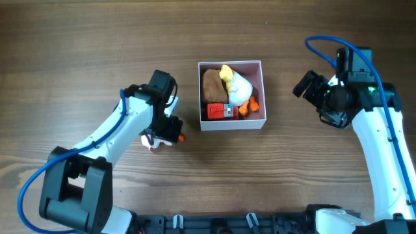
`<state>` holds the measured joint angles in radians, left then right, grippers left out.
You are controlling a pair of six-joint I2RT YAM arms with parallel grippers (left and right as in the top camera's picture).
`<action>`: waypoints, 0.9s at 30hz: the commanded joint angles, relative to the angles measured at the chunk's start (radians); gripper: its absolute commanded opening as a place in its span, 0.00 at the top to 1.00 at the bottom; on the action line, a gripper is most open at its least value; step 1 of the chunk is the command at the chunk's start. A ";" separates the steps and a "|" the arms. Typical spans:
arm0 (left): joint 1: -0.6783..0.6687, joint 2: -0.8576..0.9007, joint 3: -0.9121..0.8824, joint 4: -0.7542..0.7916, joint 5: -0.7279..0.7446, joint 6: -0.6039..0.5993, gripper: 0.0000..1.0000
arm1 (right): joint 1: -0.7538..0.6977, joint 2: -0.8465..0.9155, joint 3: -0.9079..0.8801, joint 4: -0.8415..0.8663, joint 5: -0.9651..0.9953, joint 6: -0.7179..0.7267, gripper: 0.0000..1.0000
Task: Pack container
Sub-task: 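Grasp the pink plush pig with the left gripper, then place the pink pig into the box and release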
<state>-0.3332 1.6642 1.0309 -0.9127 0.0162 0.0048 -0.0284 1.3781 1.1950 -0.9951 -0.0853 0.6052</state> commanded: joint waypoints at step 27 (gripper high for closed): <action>-0.308 -0.084 0.423 0.226 0.088 0.091 0.96 | -0.003 0.008 -0.011 -0.010 0.017 -0.029 0.00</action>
<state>-0.5865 1.5208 1.4475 -0.7650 0.0879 0.0570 -0.0284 1.3781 1.1858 -1.0035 -0.0853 0.5819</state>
